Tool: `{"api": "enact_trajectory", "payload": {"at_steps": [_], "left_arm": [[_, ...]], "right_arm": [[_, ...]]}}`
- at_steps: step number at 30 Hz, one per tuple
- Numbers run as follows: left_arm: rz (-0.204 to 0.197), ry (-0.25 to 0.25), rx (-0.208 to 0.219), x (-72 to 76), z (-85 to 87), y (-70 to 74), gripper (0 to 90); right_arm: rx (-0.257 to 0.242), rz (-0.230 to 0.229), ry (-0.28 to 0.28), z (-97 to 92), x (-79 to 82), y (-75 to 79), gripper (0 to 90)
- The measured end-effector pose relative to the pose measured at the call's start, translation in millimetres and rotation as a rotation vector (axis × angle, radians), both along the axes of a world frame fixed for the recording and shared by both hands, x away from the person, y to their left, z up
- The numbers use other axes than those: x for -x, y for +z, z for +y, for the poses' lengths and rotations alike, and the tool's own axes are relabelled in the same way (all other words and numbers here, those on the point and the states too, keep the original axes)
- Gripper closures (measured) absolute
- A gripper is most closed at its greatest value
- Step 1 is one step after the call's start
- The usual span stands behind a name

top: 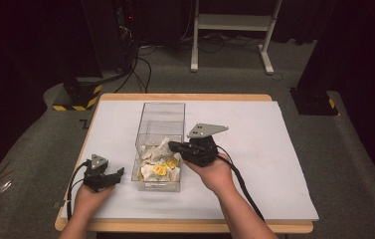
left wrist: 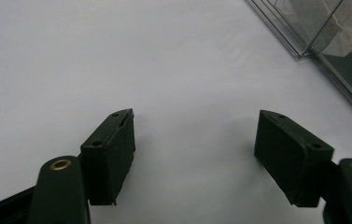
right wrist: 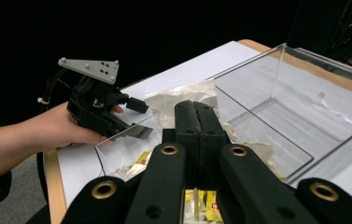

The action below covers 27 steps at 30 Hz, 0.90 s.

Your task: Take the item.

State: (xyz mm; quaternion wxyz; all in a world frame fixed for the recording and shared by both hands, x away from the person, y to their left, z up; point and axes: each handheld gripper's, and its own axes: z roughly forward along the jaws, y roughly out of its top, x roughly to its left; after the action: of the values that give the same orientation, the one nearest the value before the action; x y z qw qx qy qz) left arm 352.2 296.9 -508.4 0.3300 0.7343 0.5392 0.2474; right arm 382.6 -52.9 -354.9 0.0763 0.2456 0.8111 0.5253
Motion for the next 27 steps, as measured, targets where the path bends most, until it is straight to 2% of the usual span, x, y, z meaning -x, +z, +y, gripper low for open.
{"api": "enact_trajectory", "payload": {"at_steps": [15,27], "left_arm": [[0.0,0.0,0.0,0.0,0.0,0.0,29.1],[-0.001,-0.001,-0.002,0.1,0.0,0.0,29.1]], "right_arm": [[-0.009,-0.018,-0.047,-17.7,-2.3,9.2,90.0],[-0.007,-0.025,-0.098,-33.9,-7.4,10.0,90.0]]}}
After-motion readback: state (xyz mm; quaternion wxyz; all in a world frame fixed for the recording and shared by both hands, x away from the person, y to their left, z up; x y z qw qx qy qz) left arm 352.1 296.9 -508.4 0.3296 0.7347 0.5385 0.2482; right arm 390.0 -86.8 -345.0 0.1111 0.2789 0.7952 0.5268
